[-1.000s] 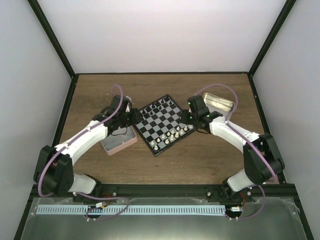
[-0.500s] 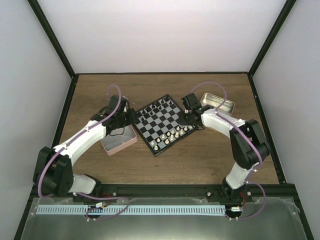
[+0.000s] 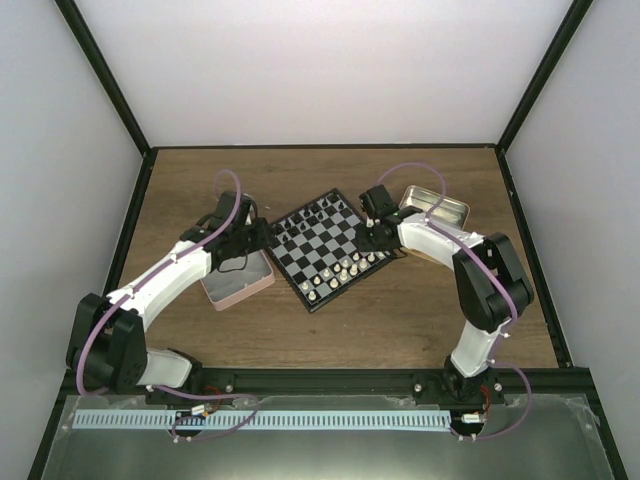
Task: Set up the chess pieces on the board
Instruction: Place the chess piece on the chessboard.
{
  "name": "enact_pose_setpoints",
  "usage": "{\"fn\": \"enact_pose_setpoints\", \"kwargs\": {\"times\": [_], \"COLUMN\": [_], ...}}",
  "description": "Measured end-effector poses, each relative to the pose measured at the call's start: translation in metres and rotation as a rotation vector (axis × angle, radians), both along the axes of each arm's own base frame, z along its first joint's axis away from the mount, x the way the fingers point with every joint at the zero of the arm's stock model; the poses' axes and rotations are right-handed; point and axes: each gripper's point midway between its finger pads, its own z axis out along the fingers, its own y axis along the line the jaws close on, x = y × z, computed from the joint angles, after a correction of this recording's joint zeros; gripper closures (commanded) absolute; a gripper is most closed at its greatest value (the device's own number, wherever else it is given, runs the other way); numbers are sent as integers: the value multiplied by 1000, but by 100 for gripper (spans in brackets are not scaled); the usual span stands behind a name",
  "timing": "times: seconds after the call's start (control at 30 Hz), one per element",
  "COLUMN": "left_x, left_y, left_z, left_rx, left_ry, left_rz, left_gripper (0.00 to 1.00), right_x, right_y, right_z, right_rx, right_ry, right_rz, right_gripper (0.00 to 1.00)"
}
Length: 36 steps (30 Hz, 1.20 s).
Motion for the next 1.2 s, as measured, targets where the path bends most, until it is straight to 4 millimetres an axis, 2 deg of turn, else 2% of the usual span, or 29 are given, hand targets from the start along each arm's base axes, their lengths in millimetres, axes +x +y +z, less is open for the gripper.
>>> {"fn": "enact_pose_setpoints", "kwargs": {"times": [0.07,0.3,0.67,0.83,1.03,1.2], "left_x": [0,0,0,-10,-49,-74], "left_y": [1,3,7,18,36,32], "left_z": [0,-2,-4,-14,-50,-74], "left_rx": [0,4,10,51,118,125], "left_ry": [1,8,15,35,148,256], "left_rz": [2,7,15,21,-18,-123], "left_gripper": [52,52,51,48,49,66], "right_x": [0,-3,-3,0,2,0], "right_y": [0,1,1,1,4,8], "right_z": [-2,-3,0,21,68,80], "right_rx": [-3,-11,-11,14,95,143], "right_ry": [6,18,21,-27,-131,-143], "right_rz": [1,13,7,-10,-28,-37], "right_gripper": [89,78,74,71,70,70]}}
